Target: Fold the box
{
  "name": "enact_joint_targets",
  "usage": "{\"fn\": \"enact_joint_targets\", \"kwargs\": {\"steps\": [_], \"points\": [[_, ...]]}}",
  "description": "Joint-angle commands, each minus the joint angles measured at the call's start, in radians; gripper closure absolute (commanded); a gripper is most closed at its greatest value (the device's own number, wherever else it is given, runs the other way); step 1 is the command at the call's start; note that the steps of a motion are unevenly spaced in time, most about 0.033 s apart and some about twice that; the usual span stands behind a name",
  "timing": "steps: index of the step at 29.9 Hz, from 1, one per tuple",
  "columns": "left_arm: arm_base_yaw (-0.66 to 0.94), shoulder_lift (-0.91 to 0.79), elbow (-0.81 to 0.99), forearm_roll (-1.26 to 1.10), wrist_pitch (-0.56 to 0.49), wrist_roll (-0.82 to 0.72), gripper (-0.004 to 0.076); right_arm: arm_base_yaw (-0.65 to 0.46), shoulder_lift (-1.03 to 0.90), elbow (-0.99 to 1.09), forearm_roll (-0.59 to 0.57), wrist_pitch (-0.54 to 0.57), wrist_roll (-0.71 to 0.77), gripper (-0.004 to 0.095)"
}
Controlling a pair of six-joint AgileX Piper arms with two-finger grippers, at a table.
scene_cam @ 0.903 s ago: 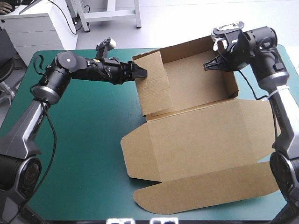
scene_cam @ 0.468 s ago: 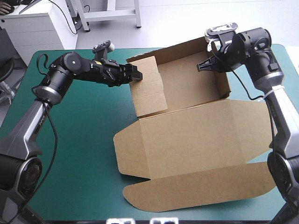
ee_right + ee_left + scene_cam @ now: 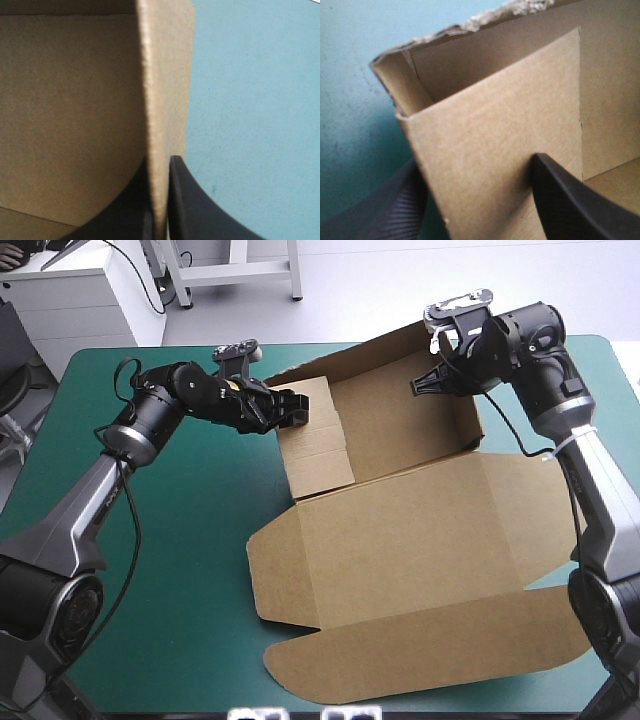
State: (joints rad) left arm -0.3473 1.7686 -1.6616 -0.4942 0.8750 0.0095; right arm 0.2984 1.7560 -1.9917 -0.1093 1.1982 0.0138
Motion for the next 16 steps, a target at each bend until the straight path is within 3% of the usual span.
{"fn": "enact_joint_targets", "kwargs": {"steps": [1,5,11,16], "points": [[-0.008,-0.04,-0.029,-0.028,-0.013,0.042,0.0293,0.014,-0.057,-0.035,0.097,-0.094,0.022,0.0922],[-0.005,-0.04,-0.024,-0.051,0.004,0.069,0.0292,0.014,-0.057,-0.054,0.1,-0.097,0.029,0.0922],[-0.004,-0.04,0.041,-0.124,-0.114,0.09,0.0291,0.014,-0.057,-0.124,0.092,-0.081,0.029,0.0922],[-0.004,-0.051,0.127,-0.31,-0.212,0.213,0.0291,0.014,-0.057,-0.149,0.037,-0.045,0.034,0.0922]]}}
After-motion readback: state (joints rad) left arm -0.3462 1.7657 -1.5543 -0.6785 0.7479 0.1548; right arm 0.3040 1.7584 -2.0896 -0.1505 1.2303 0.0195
